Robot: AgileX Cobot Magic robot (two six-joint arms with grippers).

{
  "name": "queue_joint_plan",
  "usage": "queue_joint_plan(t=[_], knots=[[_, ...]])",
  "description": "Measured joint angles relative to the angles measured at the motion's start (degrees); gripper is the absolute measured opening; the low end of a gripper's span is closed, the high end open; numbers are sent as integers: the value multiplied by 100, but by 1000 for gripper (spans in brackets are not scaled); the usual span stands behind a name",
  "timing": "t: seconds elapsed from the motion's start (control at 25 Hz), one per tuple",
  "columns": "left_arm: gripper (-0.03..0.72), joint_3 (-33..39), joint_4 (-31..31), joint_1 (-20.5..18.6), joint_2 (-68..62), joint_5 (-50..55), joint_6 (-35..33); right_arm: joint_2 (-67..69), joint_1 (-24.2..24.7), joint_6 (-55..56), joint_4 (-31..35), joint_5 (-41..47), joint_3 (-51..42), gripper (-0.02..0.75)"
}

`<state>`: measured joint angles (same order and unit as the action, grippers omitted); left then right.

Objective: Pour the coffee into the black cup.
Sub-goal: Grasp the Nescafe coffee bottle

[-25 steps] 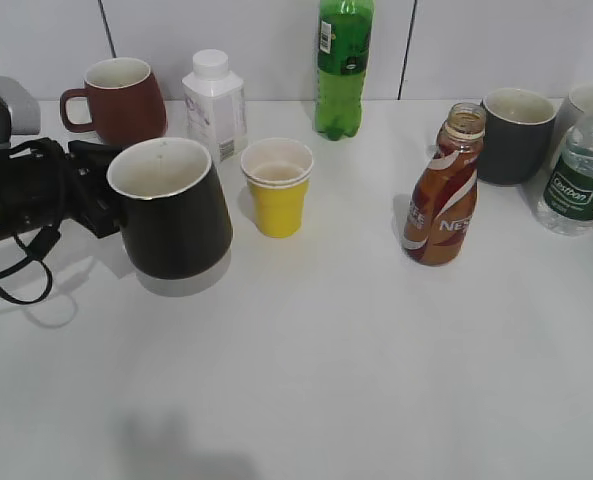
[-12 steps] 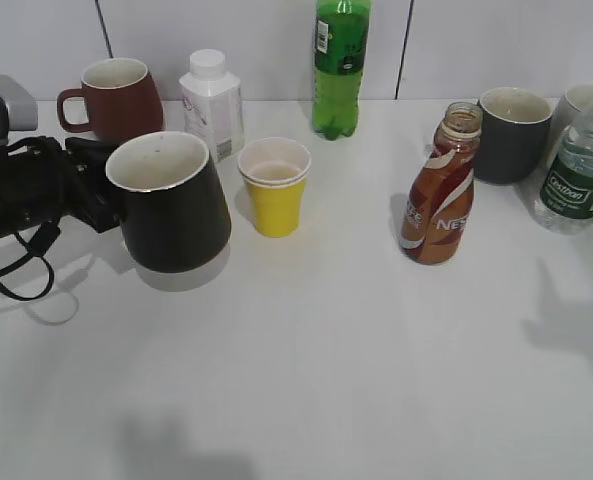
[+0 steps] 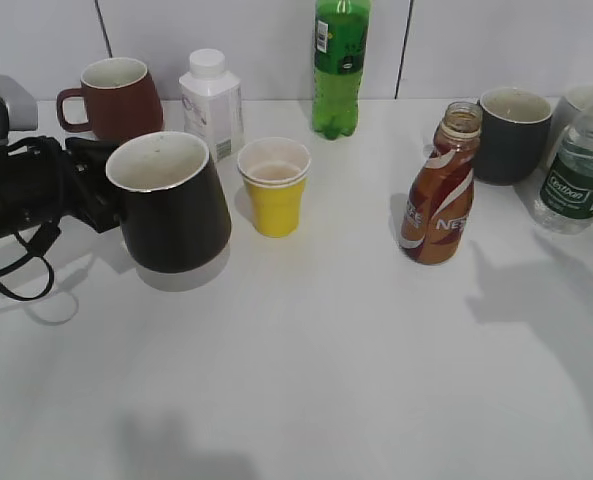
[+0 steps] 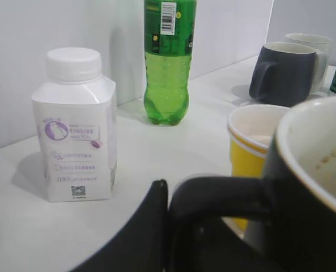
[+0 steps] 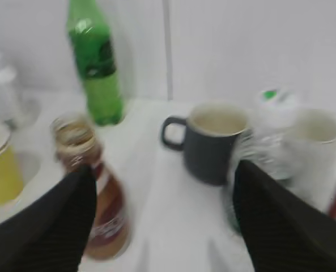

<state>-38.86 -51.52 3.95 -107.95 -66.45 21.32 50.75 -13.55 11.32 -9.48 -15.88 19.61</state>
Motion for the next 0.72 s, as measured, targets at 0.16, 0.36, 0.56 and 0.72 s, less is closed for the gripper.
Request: queue_joint_plan(t=[0.16, 0.36, 0.56, 0.72], knots=[[39, 0, 0, 0, 0, 0, 0, 457, -413, 0, 0, -159, -50, 593], [39, 0, 0, 0, 0, 0, 0, 1394, -599, 6, -102, -650, -120, 643], [39, 0, 0, 0, 0, 0, 0, 2508, -604, 124, -289, -1715, -124, 662], [39, 0, -6, 0, 0, 0, 0, 3306, -604, 136, -319, -2648, -124, 664]])
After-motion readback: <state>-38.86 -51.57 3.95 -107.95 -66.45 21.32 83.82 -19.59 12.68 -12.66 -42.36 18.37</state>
